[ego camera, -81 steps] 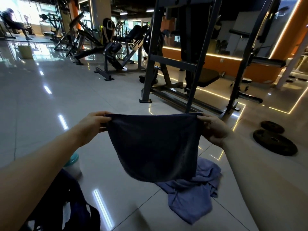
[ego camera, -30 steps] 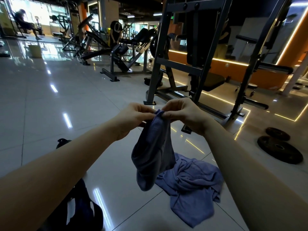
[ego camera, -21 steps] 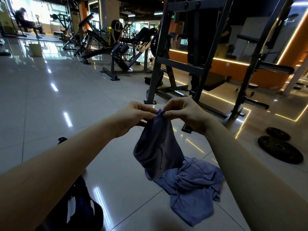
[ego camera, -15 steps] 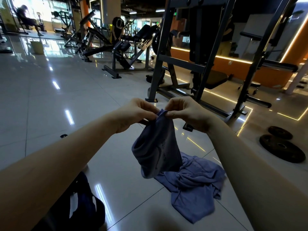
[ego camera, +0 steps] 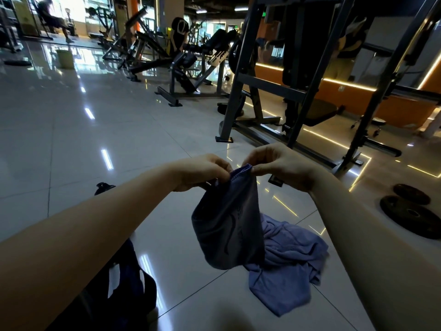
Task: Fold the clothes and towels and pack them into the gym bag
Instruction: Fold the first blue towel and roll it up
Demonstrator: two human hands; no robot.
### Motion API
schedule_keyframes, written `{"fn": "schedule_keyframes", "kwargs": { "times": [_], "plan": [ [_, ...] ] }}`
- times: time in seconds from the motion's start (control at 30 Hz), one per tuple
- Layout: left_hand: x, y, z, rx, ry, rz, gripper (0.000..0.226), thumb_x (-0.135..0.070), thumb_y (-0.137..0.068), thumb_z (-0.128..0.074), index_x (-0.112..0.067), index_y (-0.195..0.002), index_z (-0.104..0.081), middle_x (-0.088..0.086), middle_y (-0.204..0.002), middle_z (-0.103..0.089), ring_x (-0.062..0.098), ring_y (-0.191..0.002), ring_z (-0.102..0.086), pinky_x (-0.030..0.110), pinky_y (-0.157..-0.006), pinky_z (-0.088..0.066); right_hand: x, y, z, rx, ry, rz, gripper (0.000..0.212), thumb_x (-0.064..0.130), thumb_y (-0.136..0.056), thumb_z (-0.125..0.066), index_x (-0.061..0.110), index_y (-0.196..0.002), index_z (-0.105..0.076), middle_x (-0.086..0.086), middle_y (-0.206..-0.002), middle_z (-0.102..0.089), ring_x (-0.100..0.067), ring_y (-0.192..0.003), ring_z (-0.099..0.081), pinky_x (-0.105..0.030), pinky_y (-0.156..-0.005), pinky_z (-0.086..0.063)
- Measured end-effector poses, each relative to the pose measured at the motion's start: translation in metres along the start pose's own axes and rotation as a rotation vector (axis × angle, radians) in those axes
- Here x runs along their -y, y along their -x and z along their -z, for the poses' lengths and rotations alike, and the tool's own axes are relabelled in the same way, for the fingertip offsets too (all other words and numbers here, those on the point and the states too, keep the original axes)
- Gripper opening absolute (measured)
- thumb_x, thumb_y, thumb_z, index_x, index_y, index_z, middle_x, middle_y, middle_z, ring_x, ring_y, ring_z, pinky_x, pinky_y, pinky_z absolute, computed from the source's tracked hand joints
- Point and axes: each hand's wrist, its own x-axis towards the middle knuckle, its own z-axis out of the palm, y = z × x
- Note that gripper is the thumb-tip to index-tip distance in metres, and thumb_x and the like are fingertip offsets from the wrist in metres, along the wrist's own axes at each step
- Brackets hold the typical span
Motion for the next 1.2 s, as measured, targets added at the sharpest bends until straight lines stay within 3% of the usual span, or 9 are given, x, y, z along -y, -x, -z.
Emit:
{"fn": "schedule_keyframes", "kwargs": {
  "times": [0.07,0.17,0.3,0.4,0.53,0.63,0.73,0.97,1.2],
  "plan": [
    [0.002,0.002,0.005,-0.027,-0.13,0.003,0.014,-0.001,-0.09,-0.058,-0.006,-0.091,-0.071,0.004,-0.08,-0.067,0.016,-0.077,-0.064,0.033,-0.077,-0.055,-0.002,0.002,0.002,0.015,-0.009,-0.002,0.017,-0.006,-0.095,-0.056,0.0,-0.107,-0.065,-0.008,-0.103,-0.071,-0.013,-0.097,-0.069,-0.023,-0.082,-0.054],
    [0.01,0.005,0.016,-0.069,-0.236,0.033,0.018,-0.001,-0.089,-0.061,-0.01,-0.079,-0.072,0.003,-0.074,-0.068,0.018,-0.076,-0.065,0.038,-0.081,-0.058,-0.006,0.005,0.001,0.027,-0.009,-0.015,0.017,-0.007,-0.095,-0.055,0.0,-0.105,-0.066,-0.008,-0.103,-0.071,-0.013,-0.096,-0.069,-0.02,-0.082,-0.054],
    [0.022,0.007,0.025,-0.117,-0.332,0.1,0.025,-0.004,-0.087,-0.063,-0.015,-0.066,-0.068,-0.004,-0.063,-0.06,0.016,-0.069,-0.055,0.03,-0.069,-0.05,-0.016,0.007,0.003,0.018,-0.03,-0.04,0.017,-0.007,-0.094,-0.056,0.001,-0.104,-0.067,-0.012,-0.104,-0.071,-0.019,-0.1,-0.069,-0.026,-0.086,-0.055],
    [0.03,0.005,0.026,-0.186,-0.418,0.125,0.02,-0.005,-0.086,-0.062,-0.011,-0.067,-0.066,0.001,-0.064,-0.06,0.018,-0.066,-0.054,0.029,-0.064,-0.047,-0.025,0.009,0.005,0.003,-0.045,-0.052,0.016,-0.006,-0.094,-0.056,0.0,-0.105,-0.066,-0.012,-0.105,-0.071,-0.022,-0.103,-0.068,-0.03,-0.09,-0.056],
    [0.037,0.002,0.028,-0.27,-0.149,0.145,0.024,-0.002,-0.089,-0.053,-0.01,-0.07,-0.065,0.008,-0.074,-0.065,0.02,-0.073,-0.064,0.034,-0.072,-0.057,-0.031,0.011,0.009,-0.039,-0.085,-0.064,0.016,-0.005,-0.093,-0.057,0.001,-0.105,-0.066,-0.011,-0.103,-0.071,-0.022,-0.101,-0.068,-0.03,-0.088,-0.056],
    [0.037,0.003,0.027,-0.183,0.117,0.198,0.022,0.003,-0.087,-0.046,-0.008,-0.078,-0.062,0.011,-0.078,-0.065,0.021,-0.069,-0.065,0.032,-0.066,-0.058,-0.036,0.013,0.012,-0.074,-0.078,-0.072,0.016,-0.004,-0.094,-0.057,0.004,-0.103,-0.067,-0.009,-0.101,-0.071,-0.02,-0.099,-0.069,-0.028,-0.084,-0.056],
    [0.036,0.004,0.025,-0.118,0.178,0.215,0.02,0.0,-0.089,-0.045,-0.008,-0.083,-0.063,0.01,-0.081,-0.063,0.02,-0.069,-0.06,0.027,-0.061,-0.056,-0.042,0.016,0.013,-0.103,-0.093,-0.07,0.016,-0.004,-0.094,-0.056,0.004,-0.102,-0.067,-0.007,-0.1,-0.072,-0.018,-0.097,-0.069,-0.026,-0.081,-0.056],
    [0.032,0.008,0.036,-0.031,0.024,0.157,0.008,-0.004,-0.092,-0.067,-0.004,-0.097,-0.073,0.013,-0.087,-0.066,0.016,-0.075,-0.061,0.03,-0.071,-0.056,-0.045,0.022,0.021,-0.212,-0.123,-0.103,0.018,-0.004,-0.095,-0.055,0.009,-0.1,-0.068,-0.003,-0.097,-0.073,-0.013,-0.091,-0.07,-0.022,-0.075,-0.056],
    [0.019,0.01,0.036,-0.086,-0.23,0.136,0.009,0.0,-0.09,-0.065,-0.007,-0.093,-0.069,0.011,-0.087,-0.071,0.02,-0.076,-0.067,0.032,-0.068,-0.058,-0.061,0.019,0.012,-0.251,0.008,-0.17,0.016,-0.002,-0.093,-0.06,0.007,-0.103,-0.068,-0.008,-0.098,-0.068,-0.014,-0.081,-0.058,-0.03,-0.073,-0.044]
  ]
}}
